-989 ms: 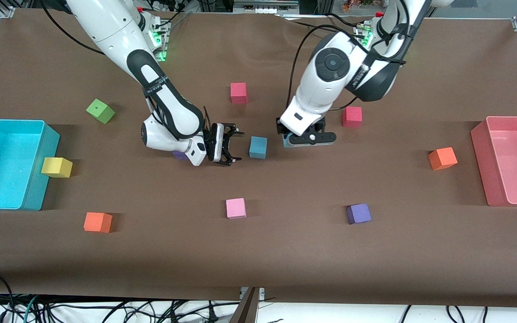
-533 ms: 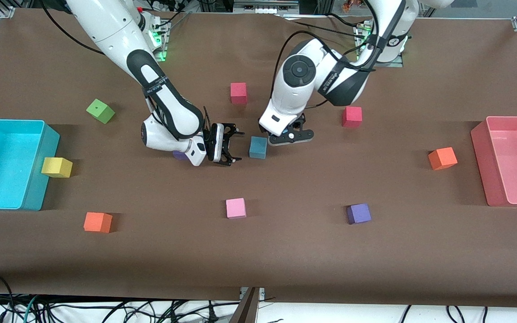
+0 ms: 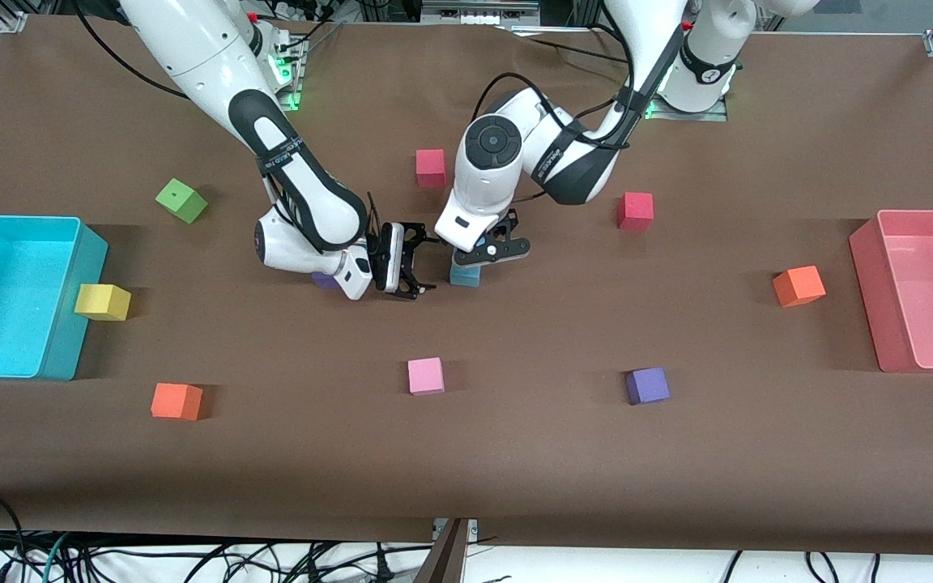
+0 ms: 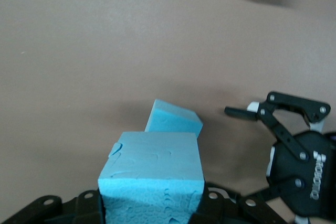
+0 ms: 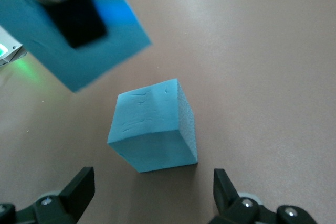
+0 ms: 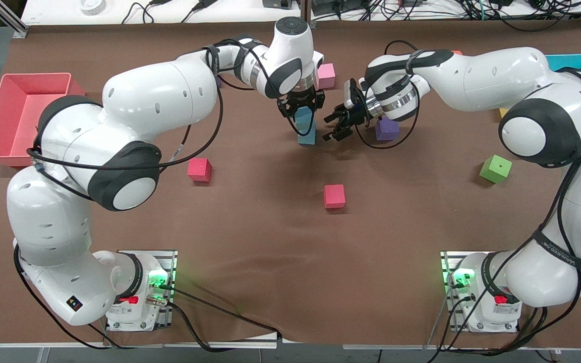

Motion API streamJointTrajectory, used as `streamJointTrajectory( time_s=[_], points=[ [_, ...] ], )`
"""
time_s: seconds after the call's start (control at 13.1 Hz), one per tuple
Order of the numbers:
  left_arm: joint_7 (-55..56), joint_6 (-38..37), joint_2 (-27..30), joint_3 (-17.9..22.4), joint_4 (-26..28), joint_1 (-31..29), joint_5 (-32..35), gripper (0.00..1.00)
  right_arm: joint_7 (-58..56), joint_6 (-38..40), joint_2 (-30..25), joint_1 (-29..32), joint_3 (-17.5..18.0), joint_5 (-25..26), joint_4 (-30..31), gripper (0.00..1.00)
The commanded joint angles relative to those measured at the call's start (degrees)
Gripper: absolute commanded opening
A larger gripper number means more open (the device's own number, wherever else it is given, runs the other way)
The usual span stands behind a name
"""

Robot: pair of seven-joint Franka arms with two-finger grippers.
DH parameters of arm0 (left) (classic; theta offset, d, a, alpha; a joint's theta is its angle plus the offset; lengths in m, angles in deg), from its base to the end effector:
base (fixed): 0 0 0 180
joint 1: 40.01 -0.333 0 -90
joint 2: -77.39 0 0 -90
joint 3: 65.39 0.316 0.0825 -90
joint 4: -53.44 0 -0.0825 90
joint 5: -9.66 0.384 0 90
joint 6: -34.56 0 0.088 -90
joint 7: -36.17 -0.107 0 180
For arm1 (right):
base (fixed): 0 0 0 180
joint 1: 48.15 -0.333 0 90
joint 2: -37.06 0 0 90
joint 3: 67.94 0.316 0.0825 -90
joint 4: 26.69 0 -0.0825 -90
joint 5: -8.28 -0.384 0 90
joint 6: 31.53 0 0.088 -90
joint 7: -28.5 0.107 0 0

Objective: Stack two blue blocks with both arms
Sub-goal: 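Lower the held cyan cube onto the placed cyan cube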

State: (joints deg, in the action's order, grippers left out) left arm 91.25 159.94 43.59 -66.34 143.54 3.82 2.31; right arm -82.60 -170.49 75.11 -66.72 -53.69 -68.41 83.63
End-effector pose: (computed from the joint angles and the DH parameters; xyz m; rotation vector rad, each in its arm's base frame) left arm 0.4948 -0.4952 0.2996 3.0213 0.3884 -0.1086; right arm 0.5091 0.3309 0.1409 -1.8155 -1.3845 -0.5259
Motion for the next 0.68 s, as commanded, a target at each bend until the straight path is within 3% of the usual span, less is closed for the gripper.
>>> streamJointTrajectory(
  time_s=[0.0,0.61],
  points=[
    [0.46,3.37,-3.28,0.95,-2.39,0.9,-0.39,0.0,-0.87,0.27,0.54,0.73,0.78,-1.09,-0.55,1.0],
    [0.55,4.87,-5.92,1.04,-4.15,1.34,3.3,0.0,-0.96,0.27,0.54,0.82,0.78,-1.17,-0.46,1.0]
  ],
)
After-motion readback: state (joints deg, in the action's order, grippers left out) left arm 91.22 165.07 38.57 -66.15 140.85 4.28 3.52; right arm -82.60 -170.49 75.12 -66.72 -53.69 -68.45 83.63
